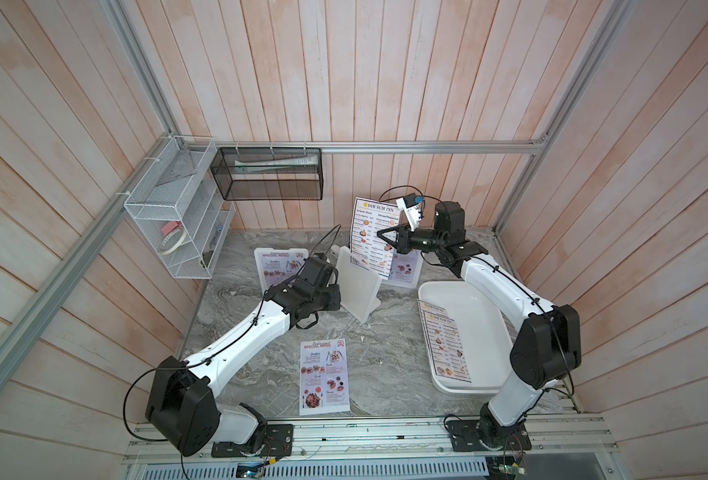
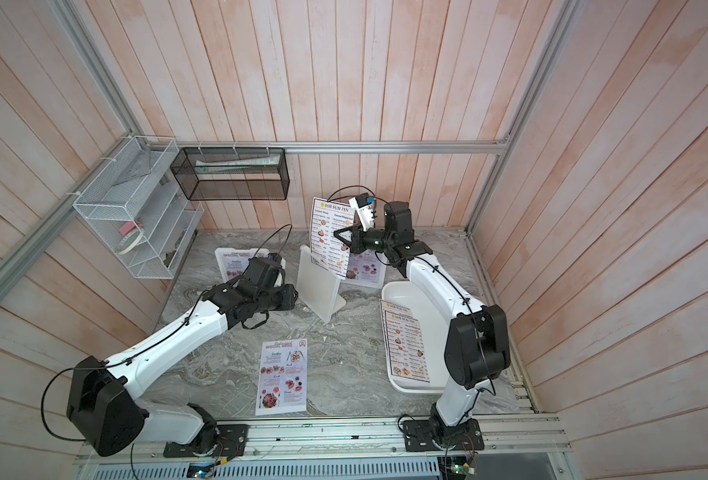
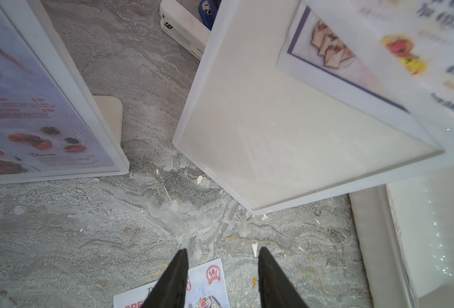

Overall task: Replace the menus in the menu holders
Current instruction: Insert the menu into the menu holder.

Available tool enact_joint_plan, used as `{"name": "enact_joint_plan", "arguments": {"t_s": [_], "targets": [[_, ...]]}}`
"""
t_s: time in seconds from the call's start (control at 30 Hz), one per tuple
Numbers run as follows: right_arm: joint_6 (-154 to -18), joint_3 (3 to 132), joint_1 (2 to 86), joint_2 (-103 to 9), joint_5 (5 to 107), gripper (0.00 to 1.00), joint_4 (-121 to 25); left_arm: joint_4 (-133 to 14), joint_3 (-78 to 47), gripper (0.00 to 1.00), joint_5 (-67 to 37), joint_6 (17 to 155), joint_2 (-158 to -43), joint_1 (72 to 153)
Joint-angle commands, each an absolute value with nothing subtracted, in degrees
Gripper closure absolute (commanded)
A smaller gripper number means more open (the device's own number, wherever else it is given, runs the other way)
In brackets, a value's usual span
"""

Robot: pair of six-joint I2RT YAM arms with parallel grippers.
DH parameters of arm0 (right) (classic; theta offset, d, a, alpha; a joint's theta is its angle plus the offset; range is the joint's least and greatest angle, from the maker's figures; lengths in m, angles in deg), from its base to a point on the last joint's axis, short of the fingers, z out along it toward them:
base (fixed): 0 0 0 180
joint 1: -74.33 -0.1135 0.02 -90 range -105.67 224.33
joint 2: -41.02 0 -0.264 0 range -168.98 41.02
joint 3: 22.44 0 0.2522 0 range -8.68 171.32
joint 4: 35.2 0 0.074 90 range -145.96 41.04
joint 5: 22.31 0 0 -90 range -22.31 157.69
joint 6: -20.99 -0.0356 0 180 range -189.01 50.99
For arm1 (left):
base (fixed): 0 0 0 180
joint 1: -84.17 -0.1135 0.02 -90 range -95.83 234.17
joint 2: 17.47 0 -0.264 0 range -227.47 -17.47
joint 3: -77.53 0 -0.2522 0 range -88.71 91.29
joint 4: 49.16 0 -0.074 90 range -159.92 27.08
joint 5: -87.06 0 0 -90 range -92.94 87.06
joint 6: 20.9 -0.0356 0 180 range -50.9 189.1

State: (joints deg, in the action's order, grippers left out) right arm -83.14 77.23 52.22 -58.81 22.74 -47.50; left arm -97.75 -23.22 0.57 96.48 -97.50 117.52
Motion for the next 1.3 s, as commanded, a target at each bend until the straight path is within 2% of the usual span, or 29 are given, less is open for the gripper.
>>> {"name": "enact_joint_plan", "arguments": {"t_s": [0.0,0.57,1.27], "targets": [[-81.49,78.77,51.31,-60.42,21.72,0.94,-42.88,-99.34,-21.55,0.54,1.85,95.91,-95.8,117.62],[-84.23,74.93,49.55,-62.42,21.37,0.94,-30.66,-100.1,-22.0,0.54,2.51,96.33,-94.54,117.62],[-87.24,69.55,48.86,-61.29,22.19,0.92,-24.0,-99.83,-23.42,0.54,3.21,96.52,-92.8,117.57]]}}
